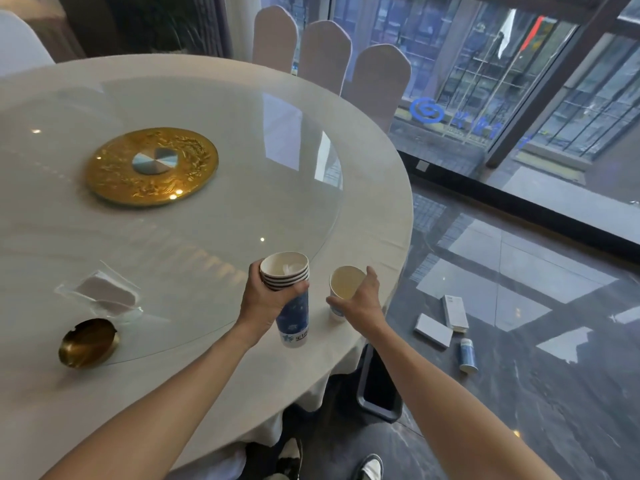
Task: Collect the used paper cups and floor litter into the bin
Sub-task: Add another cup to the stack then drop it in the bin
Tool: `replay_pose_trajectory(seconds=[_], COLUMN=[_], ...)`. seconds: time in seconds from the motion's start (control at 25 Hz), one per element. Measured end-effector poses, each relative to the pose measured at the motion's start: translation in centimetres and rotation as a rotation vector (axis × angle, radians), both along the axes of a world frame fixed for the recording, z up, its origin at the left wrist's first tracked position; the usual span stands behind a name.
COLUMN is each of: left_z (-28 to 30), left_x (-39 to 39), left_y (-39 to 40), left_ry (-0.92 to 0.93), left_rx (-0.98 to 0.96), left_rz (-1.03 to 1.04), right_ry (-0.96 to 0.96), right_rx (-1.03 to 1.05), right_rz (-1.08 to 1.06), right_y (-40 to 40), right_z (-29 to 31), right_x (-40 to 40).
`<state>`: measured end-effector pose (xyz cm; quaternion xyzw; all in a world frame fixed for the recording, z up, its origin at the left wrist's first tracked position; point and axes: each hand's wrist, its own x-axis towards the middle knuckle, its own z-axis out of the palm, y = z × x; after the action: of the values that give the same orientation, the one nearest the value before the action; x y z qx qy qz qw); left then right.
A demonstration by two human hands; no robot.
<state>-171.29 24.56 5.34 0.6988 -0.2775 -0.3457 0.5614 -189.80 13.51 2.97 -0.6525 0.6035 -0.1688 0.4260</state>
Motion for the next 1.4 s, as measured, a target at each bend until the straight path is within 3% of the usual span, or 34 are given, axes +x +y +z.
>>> replay_pose_trajectory(seconds=[0.28,0.64,0.88,1.2,1.4], left_z=[1.5,4.3,3.5,0.8,-0.4], left_x=[-0.2,-7.9,-15.7,-23.7,-26.8], left_y=[-2.9,-10.3,-12.5,-13.6,-14.4], left_ry=[-0.016,0.033,0.017,0.014,0.147], left_rx=[-0.027,-0.124,-0.069,0.17,0.228], left_rz=[0.035,-0.051,-0.23,-0.551,-0.459], right_ry=[0.006,0.111,-0.098,-0.317,-0.347], right_rx=[-0.07,-0.053,0.034,0.072,0.095], right_rz=[0.057,0.123,0.053,-0.091,-0.075], right_y=[-1.0,-0.4,-0.5,-4.3,-5.7], right_z=[0.2,-0.2,-0.3,0.4,-0.1], right_x=[-2.3,-12.4,-16.7,-22.7,-26.0])
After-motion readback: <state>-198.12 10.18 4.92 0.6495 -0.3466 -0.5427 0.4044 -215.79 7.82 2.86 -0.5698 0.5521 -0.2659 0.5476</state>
